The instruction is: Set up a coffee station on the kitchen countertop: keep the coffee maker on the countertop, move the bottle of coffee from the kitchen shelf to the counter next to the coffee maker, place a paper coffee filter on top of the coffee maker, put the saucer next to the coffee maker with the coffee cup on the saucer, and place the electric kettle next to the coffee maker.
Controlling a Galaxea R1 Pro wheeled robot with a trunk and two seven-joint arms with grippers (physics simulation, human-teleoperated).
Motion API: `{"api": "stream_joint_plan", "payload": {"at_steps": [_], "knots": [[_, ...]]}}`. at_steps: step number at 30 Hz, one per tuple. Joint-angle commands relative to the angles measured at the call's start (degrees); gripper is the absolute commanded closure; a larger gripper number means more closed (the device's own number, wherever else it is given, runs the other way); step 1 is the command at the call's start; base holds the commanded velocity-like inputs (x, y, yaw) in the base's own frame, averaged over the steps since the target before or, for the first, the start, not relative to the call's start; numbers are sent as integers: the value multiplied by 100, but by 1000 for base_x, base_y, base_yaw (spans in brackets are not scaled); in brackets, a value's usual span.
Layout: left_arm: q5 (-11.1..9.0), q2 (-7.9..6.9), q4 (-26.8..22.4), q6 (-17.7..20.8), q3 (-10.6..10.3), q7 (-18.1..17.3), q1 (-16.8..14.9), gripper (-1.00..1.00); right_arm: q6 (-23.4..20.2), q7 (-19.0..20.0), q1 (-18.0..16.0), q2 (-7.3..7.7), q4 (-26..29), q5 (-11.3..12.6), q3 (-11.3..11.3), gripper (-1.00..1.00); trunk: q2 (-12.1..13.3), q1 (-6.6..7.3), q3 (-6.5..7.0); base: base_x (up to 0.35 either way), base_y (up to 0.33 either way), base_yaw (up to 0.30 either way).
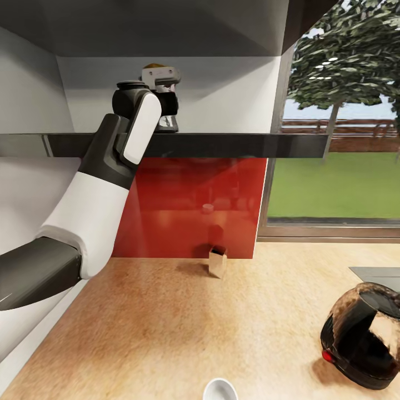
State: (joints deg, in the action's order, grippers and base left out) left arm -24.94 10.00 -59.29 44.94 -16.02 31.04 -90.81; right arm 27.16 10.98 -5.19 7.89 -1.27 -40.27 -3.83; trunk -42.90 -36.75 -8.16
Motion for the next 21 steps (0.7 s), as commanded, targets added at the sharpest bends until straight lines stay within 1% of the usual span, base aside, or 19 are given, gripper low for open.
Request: {"api": "stream_joint_plan", "payload": {"at_steps": [1,21], "knots": [[-46,0,-2,15,-6,51,-6,100,26,19,-8,2,-13,54,-38,-100,-7,-2,-10,0,0,0],[-46,0,-4,15,-18,51,-6,100,26,21,-8,2,-13,54,-39,-100,-7,-2,-10,0,0,0]]}}
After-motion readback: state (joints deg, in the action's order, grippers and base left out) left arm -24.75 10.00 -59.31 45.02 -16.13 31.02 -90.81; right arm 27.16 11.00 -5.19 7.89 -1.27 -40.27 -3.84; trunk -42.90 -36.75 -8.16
